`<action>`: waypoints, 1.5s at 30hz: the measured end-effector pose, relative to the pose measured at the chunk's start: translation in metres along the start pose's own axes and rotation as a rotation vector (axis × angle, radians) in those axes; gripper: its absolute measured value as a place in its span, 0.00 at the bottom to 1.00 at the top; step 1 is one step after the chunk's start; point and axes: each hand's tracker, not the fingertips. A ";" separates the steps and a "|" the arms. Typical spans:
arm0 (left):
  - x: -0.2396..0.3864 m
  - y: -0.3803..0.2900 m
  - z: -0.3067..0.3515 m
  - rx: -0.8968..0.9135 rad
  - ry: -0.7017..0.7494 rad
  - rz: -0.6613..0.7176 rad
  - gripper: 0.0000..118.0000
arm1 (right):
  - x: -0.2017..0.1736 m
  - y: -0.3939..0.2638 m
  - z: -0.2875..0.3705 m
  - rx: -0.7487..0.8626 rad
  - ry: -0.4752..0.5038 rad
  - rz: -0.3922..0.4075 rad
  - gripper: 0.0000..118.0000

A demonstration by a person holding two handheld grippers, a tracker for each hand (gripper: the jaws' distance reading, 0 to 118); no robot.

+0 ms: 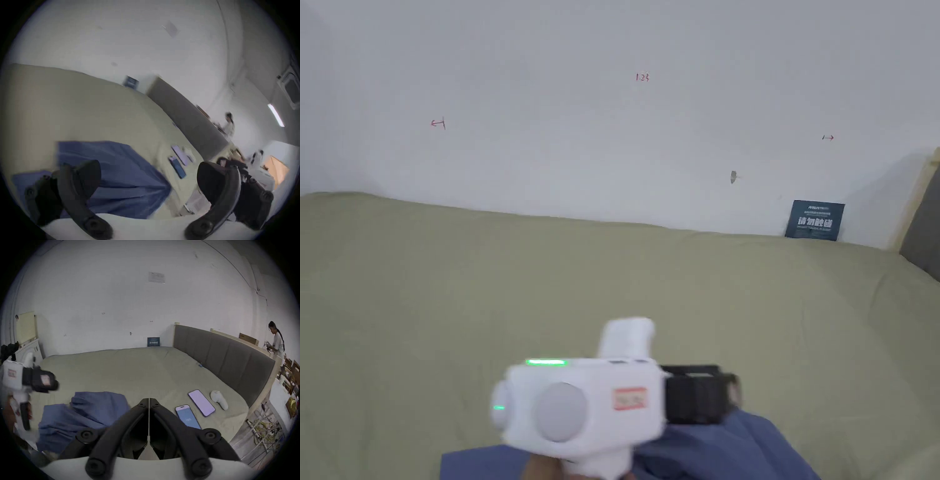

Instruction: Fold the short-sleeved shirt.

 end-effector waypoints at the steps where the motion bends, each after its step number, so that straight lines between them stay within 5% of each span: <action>1: -0.012 0.004 0.028 0.070 0.095 -0.023 1.00 | -0.005 0.001 -0.001 0.003 0.016 -0.004 0.01; 7: -0.054 -0.019 0.161 0.311 0.574 -0.081 0.93 | -0.032 0.004 -0.008 0.017 0.077 0.026 0.01; 9: -0.058 -0.036 0.188 0.377 0.692 -0.065 0.25 | -0.038 0.003 -0.008 0.021 0.090 0.028 0.01; 10: -0.060 -0.046 0.197 0.387 0.772 -0.052 0.01 | -0.041 0.002 -0.008 0.023 0.095 0.033 0.01; 21: -0.095 -0.065 0.191 0.208 0.713 0.027 0.02 | -0.056 -0.001 -0.012 0.008 0.136 0.068 0.01; 22: -0.101 -0.058 0.177 0.171 0.706 0.022 0.14 | -0.055 -0.002 -0.013 0.007 0.134 0.068 0.01; 24: -0.116 -0.041 0.147 0.067 0.705 0.030 0.81 | -0.051 -0.003 -0.016 -0.005 0.124 0.073 0.01; 25: -0.129 -0.033 0.129 -0.020 0.689 0.062 0.96 | -0.048 -0.004 -0.017 -0.010 0.119 0.075 0.01; 33: -0.190 -0.020 0.024 -0.315 0.582 0.255 0.96 | -0.029 -0.020 -0.036 -0.091 0.051 0.027 0.01; 39: -0.196 -0.058 -0.020 -0.529 0.697 0.272 0.92 | -0.019 -0.029 -0.045 -0.123 0.035 0.005 0.01; 40: -0.186 -0.062 -0.021 -0.516 0.749 0.186 0.90 | -0.017 -0.029 -0.048 -0.137 0.029 -0.004 0.01; 43: -0.168 -0.060 -0.019 -0.522 0.777 0.029 0.67 | -0.014 -0.030 -0.060 -0.165 0.026 -0.008 0.01; 45: -0.163 -0.053 -0.010 -0.484 0.675 0.050 0.11 | -0.014 -0.033 -0.072 -0.209 0.058 -0.005 0.01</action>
